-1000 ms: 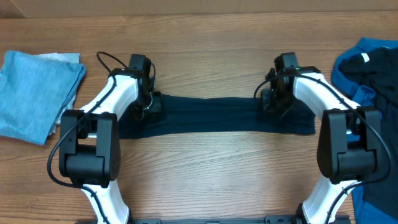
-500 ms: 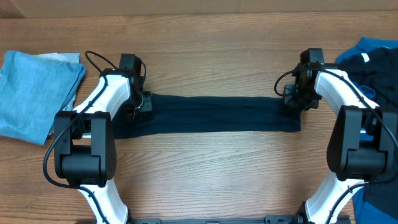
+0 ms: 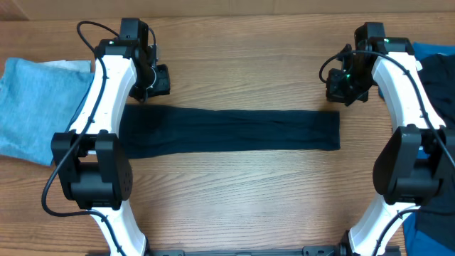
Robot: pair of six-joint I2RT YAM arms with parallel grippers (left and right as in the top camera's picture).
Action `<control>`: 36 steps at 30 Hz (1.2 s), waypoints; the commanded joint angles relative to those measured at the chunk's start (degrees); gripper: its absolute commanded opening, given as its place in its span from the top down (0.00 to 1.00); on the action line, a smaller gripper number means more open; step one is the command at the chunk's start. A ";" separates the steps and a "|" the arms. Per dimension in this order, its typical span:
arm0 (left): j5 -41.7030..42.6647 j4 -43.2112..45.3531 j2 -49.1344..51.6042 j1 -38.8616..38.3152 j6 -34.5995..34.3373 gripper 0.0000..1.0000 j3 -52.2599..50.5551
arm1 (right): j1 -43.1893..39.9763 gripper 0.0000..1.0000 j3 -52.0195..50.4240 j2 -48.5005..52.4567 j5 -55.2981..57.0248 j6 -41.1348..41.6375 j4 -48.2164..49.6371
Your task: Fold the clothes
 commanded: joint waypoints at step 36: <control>1.68 13.20 0.48 -0.98 1.18 0.94 -19.19 | 9.22 0.96 -26.47 -9.22 -4.81 -1.62 17.31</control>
